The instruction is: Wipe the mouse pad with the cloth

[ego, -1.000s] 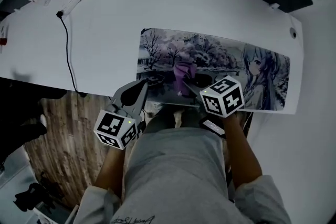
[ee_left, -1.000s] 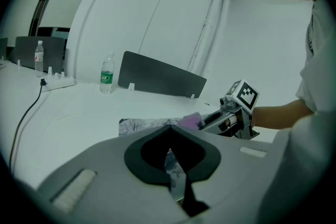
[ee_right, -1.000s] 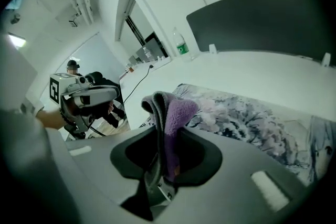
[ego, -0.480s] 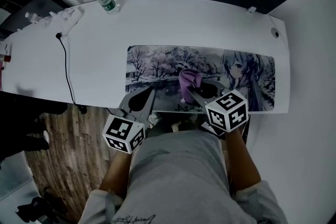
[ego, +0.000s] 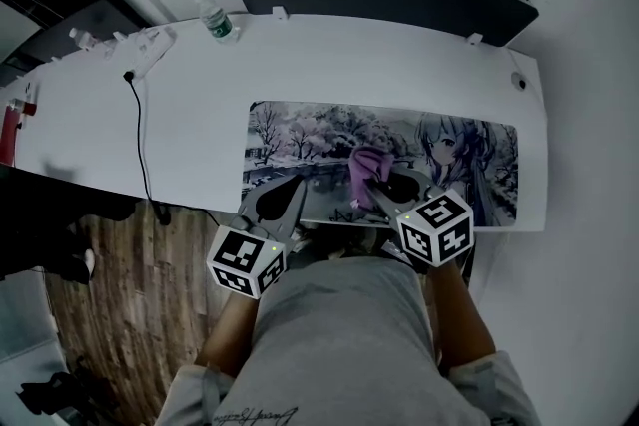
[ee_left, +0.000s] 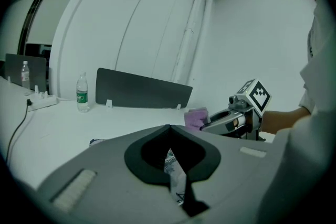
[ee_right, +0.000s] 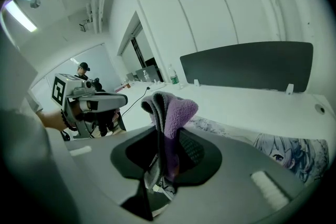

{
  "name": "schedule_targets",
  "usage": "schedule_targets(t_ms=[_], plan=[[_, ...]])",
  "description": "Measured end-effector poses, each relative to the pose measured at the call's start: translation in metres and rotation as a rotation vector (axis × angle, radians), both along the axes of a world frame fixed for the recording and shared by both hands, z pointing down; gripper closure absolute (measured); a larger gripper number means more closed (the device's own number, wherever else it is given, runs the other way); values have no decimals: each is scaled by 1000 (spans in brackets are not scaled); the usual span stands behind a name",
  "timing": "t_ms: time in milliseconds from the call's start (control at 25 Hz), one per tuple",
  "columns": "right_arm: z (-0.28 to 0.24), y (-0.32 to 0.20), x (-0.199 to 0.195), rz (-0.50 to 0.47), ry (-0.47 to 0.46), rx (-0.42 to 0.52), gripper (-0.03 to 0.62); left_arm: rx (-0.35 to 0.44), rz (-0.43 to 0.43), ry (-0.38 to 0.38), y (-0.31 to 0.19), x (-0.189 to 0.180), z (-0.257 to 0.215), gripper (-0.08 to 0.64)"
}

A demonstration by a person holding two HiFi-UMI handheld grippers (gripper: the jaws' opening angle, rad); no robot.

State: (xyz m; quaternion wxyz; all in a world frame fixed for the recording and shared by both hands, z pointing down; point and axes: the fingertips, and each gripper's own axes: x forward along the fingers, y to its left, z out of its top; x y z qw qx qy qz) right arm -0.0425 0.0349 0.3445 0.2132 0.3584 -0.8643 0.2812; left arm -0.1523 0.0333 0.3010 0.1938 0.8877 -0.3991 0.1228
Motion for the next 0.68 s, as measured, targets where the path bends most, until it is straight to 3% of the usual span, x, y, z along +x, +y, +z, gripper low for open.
schedule_targets(t_ms=[680], plan=[[1,15,20,6,13,12,496,-16,13,-23,16,16,4,545]])
